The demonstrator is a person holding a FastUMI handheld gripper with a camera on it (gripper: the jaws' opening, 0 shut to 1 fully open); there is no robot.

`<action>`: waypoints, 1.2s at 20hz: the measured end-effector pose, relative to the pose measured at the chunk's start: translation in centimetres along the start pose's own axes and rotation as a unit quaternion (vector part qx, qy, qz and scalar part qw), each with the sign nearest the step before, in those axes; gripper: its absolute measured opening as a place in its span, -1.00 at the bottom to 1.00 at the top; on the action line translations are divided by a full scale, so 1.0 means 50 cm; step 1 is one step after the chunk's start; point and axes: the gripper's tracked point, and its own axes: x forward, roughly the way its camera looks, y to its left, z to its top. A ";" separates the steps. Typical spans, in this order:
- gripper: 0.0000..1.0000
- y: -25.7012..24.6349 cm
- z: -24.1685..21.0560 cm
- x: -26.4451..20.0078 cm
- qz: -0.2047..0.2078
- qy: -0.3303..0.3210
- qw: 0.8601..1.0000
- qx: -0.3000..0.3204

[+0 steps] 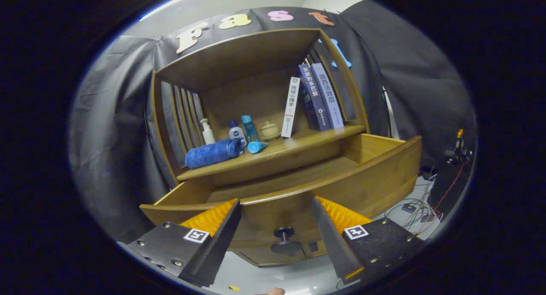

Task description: Pull open the drawer, take out the items inside it, and place them on the countertop above the cabinet.

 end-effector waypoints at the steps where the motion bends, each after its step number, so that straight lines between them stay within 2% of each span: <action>1: 0.98 0.001 0.005 0.005 0.001 -0.005 1.000 -0.002; 6: 0.98 -0.005 0.008 0.020 0.012 -0.014 1.000 0.017; 24: 0.99 -0.008 0.016 0.112 0.022 -0.016 1.000 0.014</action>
